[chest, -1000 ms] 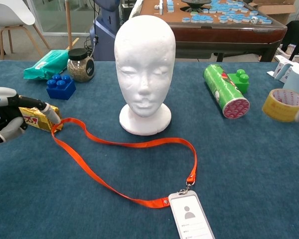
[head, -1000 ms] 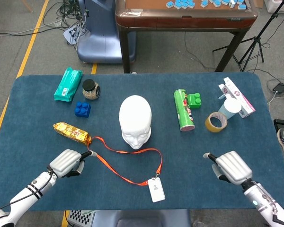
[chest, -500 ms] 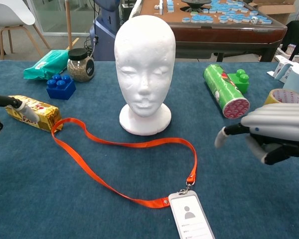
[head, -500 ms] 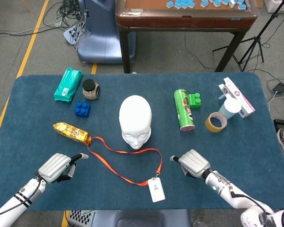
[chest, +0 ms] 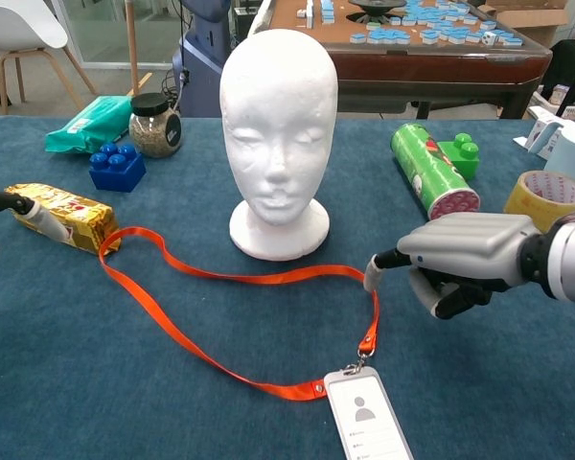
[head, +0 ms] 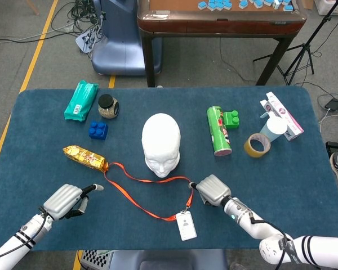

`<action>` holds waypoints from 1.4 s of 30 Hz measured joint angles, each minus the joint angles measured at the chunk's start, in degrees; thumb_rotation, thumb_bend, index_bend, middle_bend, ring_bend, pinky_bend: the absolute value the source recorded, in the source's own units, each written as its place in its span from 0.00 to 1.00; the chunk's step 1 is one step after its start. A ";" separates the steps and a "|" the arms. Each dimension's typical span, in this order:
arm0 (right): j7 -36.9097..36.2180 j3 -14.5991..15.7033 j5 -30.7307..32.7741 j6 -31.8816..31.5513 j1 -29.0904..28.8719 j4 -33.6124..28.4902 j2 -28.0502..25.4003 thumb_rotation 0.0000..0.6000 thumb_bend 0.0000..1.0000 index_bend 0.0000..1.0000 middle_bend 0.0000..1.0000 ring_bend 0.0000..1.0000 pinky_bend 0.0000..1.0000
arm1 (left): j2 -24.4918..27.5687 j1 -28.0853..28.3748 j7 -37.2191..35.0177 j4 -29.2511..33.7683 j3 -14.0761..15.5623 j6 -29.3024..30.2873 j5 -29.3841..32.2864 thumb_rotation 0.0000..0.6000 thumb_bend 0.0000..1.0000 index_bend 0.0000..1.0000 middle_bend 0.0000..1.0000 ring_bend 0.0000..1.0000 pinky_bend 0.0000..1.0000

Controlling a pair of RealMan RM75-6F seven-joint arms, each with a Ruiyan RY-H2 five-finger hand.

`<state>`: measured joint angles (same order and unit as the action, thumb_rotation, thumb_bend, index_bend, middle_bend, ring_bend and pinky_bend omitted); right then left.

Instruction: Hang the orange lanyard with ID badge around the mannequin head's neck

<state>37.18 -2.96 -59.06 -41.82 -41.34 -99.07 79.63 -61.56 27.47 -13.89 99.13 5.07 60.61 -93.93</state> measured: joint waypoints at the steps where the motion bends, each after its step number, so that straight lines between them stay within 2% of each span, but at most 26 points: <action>1: 0.31 0.23 0.81 -0.13 -0.33 0.38 0.32 1.00 0.96 0.23 1.00 1.00 1.00 | -0.06 0.04 -0.02 -0.02 0.05 -0.06 -0.05 1.00 0.76 0.23 0.82 0.85 0.84; 6: 0.91 1.85 3.61 -0.98 -1.83 2.48 1.73 1.00 0.96 0.23 1.00 1.00 1.00 | -0.29 0.02 -0.11 -0.09 0.25 0.05 -0.24 1.00 0.76 0.23 0.82 0.85 0.84; 11: 1.16 3.90 3.84 -2.49 -1.69 1.60 0.49 1.00 0.96 0.23 1.00 1.00 1.00 | -0.44 0.08 -0.29 -0.34 0.43 0.10 -0.48 1.00 0.76 0.23 0.82 0.86 0.84; 20: 0.30 9.31 0.82 -7.18 1.90 -3.62 -6.42 1.00 0.96 0.22 1.00 1.00 1.00 | -1.02 0.54 -0.46 -0.82 0.57 -0.46 -0.62 1.00 0.76 0.23 0.82 0.86 0.84; 24: -1.15 11.91 -2.16 -9.80 4.50 -6.24 -10.40 1.00 0.91 0.22 1.00 1.00 1.00 | -1.38 0.93 -0.25 -0.91 0.38 -0.89 -0.39 1.00 0.76 0.23 0.82 0.86 0.84; 26: -1.83 12.73 -3.97 -11.04 5.57 -7.09 -11.72 1.00 0.82 0.19 1.00 1.00 1.00 | -1.55 1.18 -0.17 -0.89 0.19 -1.15 -0.15 1.00 0.76 0.23 0.82 0.86 0.84; 28: -2.93 13.37 -6.45 -12.62 6.79 -7.80 -12.61 1.00 0.62 0.14 1.00 1.00 1.00 | -1.87 1.41 -0.16 -0.89 -0.16 -1.28 0.16 1.00 0.76 0.23 0.82 0.86 0.84; 30: -4.35 13.73 -9.39 -14.29 7.95 -8.20 -13.18 1.00 0.34 0.07 1.00 1.00 1.00 | -2.47 1.79 -0.28 -1.03 -0.78 -1.45 0.62 1.00 0.76 0.23 0.82 0.86 0.84; 31: -4.96 13.84 -10.78 -15.04 8.43 -8.32 -13.35 1.00 0.25 0.05 1.00 1.00 1.00 | -2.81 2.01 -0.39 -1.15 -1.15 -1.58 0.92 1.00 0.76 0.23 0.82 0.86 0.84; 33: -6.20 14.06 -14.14 -16.81 9.56 -8.50 -13.63 1.00 0.13 0.03 1.00 1.00 1.00 | -3.68 2.68 -0.59 -1.51 -2.14 -1.99 1.75 1.00 0.76 0.23 0.82 0.86 0.84; 37: -8.29 14.35 -20.12 -19.98 11.53 -8.82 -13.97 1.00 0.10 0.02 1.00 1.00 1.00 | -4.91 4.09 -0.03 -1.85 -3.60 -3.40 3.28 1.00 0.71 0.23 0.82 0.86 0.84; 42: -12.44 13.99 -27.13 -25.05 13.81 -9.03 -14.46 1.00 0.10 0.02 1.00 1.00 1.00 | -6.85 5.62 2.28 -2.23 -5.41 -5.65 6.93 1.00 0.53 0.25 0.83 0.86 0.84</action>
<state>24.75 11.03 -86.19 -66.87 -27.53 -108.10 65.16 -68.41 33.09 -11.62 96.90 -0.34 54.96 -87.00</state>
